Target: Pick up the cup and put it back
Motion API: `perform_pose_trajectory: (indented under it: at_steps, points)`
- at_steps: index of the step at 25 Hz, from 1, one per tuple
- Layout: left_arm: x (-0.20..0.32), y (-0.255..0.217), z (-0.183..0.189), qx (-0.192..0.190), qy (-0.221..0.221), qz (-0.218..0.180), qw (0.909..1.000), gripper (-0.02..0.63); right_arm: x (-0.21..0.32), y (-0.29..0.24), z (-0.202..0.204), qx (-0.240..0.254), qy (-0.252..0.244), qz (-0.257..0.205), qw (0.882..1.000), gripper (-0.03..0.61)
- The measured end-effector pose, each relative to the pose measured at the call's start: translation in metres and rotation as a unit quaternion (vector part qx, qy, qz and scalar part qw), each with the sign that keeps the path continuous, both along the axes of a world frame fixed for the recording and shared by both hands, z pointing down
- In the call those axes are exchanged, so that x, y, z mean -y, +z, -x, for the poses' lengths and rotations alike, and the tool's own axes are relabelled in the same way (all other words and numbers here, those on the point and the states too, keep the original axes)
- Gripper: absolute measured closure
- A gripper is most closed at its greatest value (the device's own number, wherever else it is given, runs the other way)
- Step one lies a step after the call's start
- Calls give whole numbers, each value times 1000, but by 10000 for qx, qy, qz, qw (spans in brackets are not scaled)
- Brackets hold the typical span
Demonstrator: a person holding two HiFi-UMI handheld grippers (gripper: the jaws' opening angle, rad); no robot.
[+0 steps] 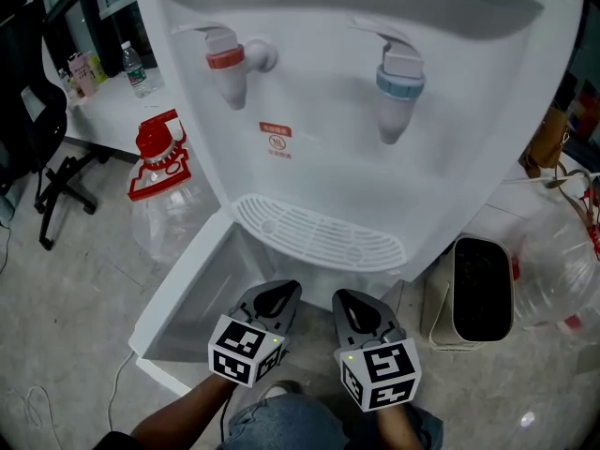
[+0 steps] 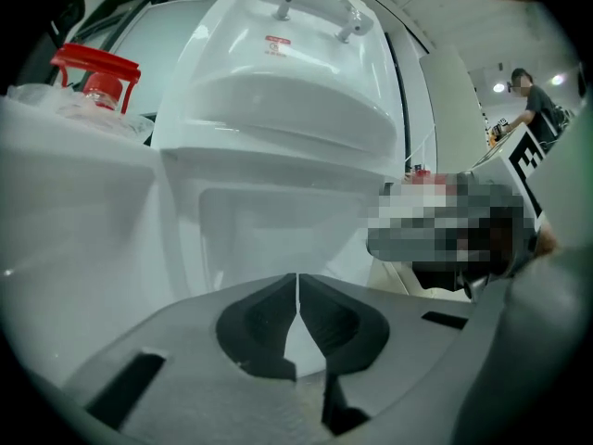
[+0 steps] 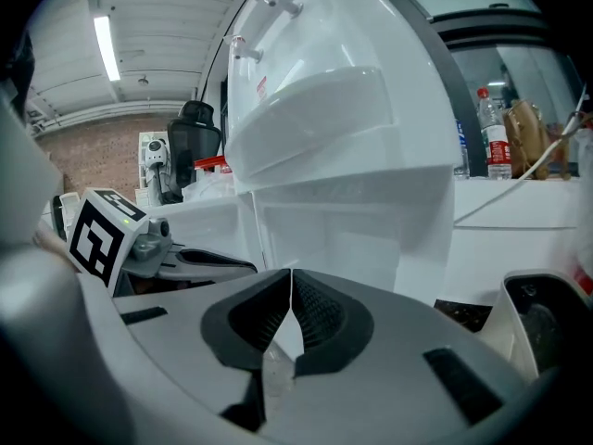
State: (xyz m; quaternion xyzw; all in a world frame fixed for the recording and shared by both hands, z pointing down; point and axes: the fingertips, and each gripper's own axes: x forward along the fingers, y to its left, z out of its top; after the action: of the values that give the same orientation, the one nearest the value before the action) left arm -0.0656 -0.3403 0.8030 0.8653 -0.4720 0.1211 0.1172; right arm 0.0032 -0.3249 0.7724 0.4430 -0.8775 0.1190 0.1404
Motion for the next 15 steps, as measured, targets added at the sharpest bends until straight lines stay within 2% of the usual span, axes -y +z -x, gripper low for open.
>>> perform_pose_trajectory:
  at_steps: [4, 7, 15]
  points:
    - [-10, -14, 0, 78, -56, 105, 9999, 601, -6, -15, 5, 101, -58, 80, 9999, 555]
    - [-23, -40, -4, 140, -31, 197, 9997, 601, -13, -32, 5, 222, -55, 310, 9993, 555]
    - [-52, -163, -7, 385, -88, 419, 9983, 603, -42, -142, 2, 291, -98, 627, 9976, 555]
